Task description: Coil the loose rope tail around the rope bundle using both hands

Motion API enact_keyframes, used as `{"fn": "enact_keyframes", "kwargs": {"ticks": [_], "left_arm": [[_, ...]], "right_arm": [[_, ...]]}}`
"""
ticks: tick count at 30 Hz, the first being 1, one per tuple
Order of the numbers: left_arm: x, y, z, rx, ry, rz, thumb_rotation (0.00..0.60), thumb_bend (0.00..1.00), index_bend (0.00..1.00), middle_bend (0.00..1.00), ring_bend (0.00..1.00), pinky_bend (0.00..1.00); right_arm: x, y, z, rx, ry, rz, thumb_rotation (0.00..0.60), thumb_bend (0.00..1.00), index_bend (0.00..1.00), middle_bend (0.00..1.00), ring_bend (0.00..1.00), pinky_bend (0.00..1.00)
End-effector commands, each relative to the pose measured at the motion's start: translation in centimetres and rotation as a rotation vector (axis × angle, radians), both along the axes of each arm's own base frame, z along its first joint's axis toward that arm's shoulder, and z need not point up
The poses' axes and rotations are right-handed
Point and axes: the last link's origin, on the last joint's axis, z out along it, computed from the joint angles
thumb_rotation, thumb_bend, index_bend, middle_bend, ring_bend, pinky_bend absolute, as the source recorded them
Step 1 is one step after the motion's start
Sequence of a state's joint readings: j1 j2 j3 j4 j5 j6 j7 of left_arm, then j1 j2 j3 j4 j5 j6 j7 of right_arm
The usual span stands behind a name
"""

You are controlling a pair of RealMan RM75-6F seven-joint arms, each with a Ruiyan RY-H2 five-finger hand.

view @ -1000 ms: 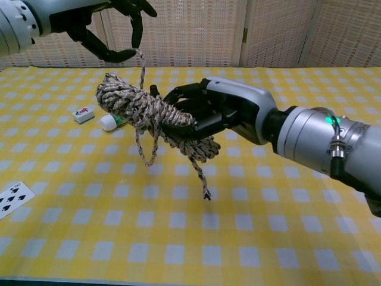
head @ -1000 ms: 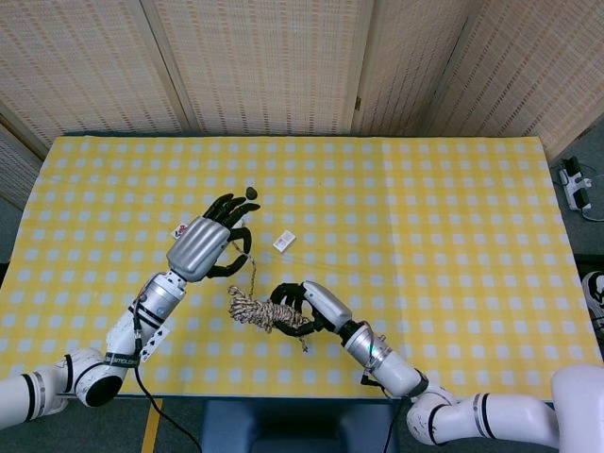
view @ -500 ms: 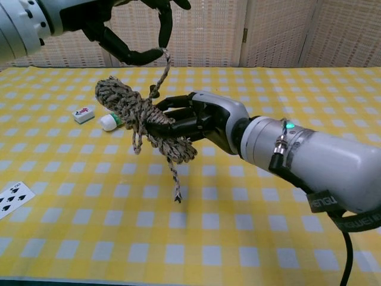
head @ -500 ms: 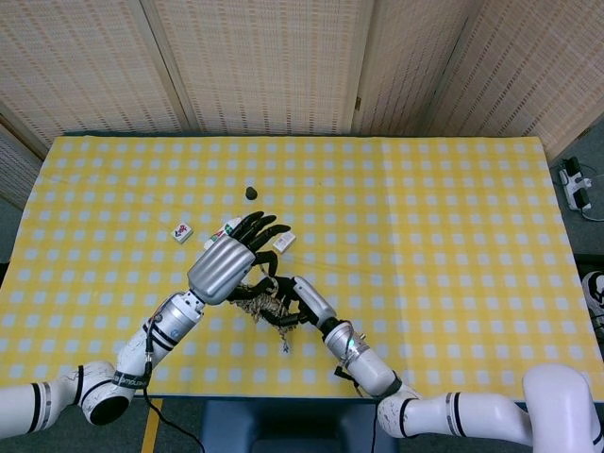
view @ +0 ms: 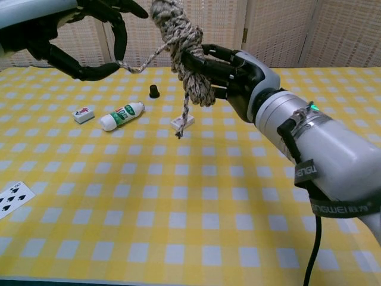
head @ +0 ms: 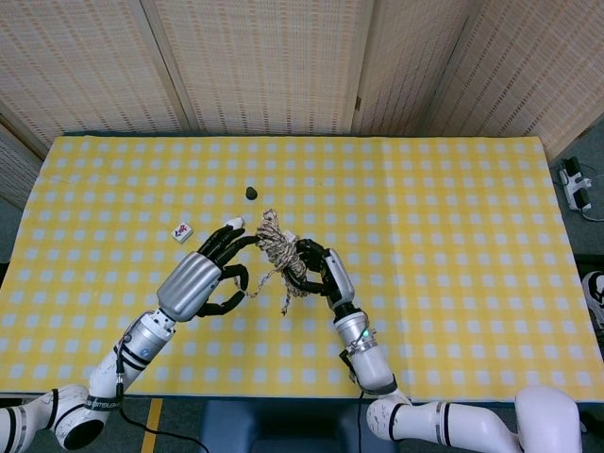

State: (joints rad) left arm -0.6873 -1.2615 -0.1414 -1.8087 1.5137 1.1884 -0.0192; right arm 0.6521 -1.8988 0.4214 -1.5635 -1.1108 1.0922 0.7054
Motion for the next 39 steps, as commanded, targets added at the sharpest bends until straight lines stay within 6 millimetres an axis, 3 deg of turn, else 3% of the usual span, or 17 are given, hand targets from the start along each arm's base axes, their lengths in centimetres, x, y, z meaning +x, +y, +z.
{"fn": "enact_keyframes", "kwargs": {"ticks": [1,15,26,39], "left_arm": [[-1.3,0.2,0.5,0.002,-0.014,0.042,0.6,0.48,0.64,0.15,0.05,0.0],[-4.1,2.0,0.9,-0.032,-0.052,0.175,0.6,0.48,0.64,0.15,0.05,0.0],[-4.7,2.5,0.8,-0.063,0.025,0.153,0.6,0.48,0.64,0.15,0.05,0.0],[-3.8,3.9,1.2,-0.063,0.163,0.086,0.6,0.48,0.63,0.14,0.04,0.0]], "right_arm": [[-0.8,-0.2,1.6,-0.08,-0.108,0.001,0.6,0.74,0.78,0.64,0.72,0.64],[-1.7,0.4,3.5,-0.134,-0.122,0.106,0.6,0.74,0.8,0.65,0.73,0.65],[-2.3,1.0,4.1,-0.242,0.195,0.329,0.6,0.74,0.8,0.65,0.73,0.65],[-1.5,2.6,3.4,-0.112,0.478,0.541,0.6,0.74,0.8,0.65,0.74,0.65]]}}
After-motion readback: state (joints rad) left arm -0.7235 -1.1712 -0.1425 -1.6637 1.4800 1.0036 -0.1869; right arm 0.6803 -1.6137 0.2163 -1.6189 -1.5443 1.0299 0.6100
